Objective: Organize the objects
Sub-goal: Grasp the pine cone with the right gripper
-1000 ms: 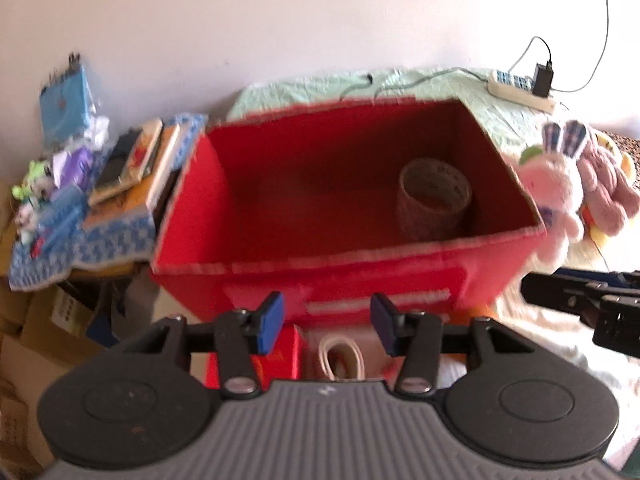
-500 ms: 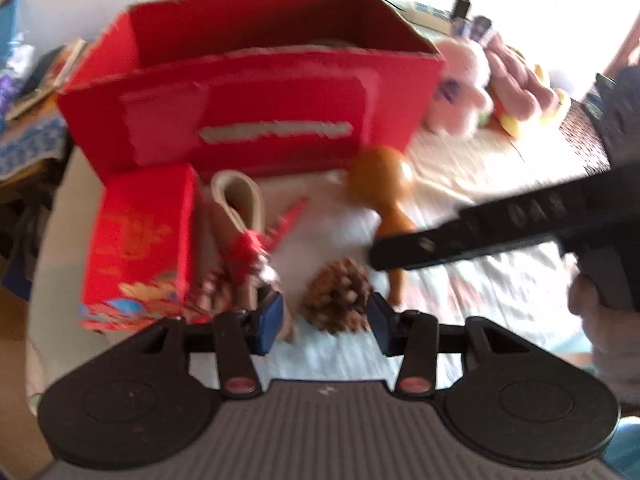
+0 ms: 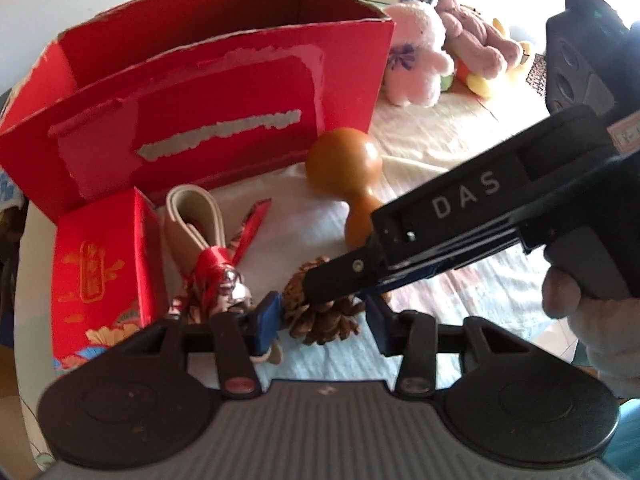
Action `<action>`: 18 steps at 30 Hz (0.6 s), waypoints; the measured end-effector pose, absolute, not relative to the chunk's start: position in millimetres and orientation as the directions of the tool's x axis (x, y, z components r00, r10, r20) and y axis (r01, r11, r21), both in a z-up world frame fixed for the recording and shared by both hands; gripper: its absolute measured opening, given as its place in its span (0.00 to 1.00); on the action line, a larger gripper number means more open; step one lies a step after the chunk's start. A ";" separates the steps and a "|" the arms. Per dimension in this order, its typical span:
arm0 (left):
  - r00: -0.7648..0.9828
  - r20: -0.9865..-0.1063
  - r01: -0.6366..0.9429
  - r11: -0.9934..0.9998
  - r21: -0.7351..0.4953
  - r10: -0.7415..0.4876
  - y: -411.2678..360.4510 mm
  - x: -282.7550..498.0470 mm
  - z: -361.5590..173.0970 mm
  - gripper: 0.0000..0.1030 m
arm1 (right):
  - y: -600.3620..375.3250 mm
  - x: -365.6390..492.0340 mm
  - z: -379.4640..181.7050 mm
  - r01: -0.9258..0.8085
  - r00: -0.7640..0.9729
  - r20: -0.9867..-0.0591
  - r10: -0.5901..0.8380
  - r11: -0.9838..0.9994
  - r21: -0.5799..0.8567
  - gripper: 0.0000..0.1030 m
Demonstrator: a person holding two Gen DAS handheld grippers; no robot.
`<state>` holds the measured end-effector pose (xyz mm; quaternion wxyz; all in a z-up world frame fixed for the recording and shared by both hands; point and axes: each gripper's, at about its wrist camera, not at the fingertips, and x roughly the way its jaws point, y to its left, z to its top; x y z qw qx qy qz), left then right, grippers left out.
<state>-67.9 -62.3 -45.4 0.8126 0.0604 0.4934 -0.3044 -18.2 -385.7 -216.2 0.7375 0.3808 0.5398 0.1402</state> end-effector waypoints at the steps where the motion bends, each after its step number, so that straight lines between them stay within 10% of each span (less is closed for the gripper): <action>1: 0.325 -0.843 0.562 0.804 -0.193 -0.429 -63.6 -67.0 -47.1 0.44 | -385.3 -18.3 -215.4 0.205 0.379 -0.687 0.620 0.668 0.715 0.41; 18: 0.339 -0.770 0.621 0.744 -0.249 -0.540 -57.5 -49.9 8.8 0.40 | -406.8 -20.6 -150.4 0.104 0.492 -0.642 0.588 0.692 0.714 0.34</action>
